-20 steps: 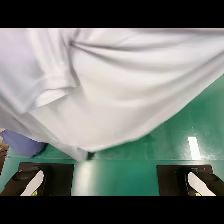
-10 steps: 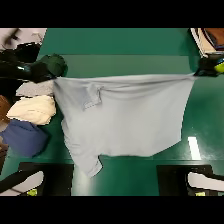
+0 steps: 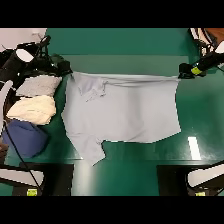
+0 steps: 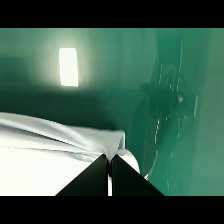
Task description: Fold the shirts.
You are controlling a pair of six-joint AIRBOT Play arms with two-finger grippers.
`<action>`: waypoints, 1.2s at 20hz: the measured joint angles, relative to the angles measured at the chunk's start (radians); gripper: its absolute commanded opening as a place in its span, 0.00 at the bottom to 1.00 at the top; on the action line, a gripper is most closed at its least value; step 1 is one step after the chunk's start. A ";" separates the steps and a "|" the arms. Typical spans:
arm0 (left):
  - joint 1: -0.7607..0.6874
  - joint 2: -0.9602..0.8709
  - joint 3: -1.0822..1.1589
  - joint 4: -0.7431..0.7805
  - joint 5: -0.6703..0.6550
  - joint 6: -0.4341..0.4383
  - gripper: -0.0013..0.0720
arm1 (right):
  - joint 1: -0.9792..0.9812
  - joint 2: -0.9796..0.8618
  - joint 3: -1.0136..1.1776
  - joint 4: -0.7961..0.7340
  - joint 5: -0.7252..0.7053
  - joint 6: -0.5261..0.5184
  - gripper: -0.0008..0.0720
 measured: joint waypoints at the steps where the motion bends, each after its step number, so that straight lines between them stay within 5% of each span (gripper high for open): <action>1: 0.000 -0.007 0.015 0.010 -0.020 0.007 0.05 | 0.000 -0.002 0.004 0.000 0.001 -0.002 0.02; 11: -0.003 -0.027 -0.106 0.132 -0.242 -0.027 0.06 | 0.006 0.141 -0.341 -0.008 -0.079 -0.023 0.03; 12: -0.003 -0.027 -0.118 0.137 -0.245 -0.031 0.29 | 0.006 0.151 -0.372 -0.008 -0.090 -0.023 0.07; 13: -0.003 -0.027 -0.126 0.140 -0.251 -0.038 0.67 | 0.006 0.162 -0.398 -0.007 -0.099 -0.023 0.39; 14: -0.003 -0.026 -0.132 0.141 -0.254 -0.047 0.70 | 0.007 0.168 -0.415 -0.006 -0.104 -0.023 0.56; 24: -0.006 0.312 -0.364 0.298 -0.351 -0.156 0.70 | -0.017 0.378 -0.545 -0.003 -0.035 -0.023 0.56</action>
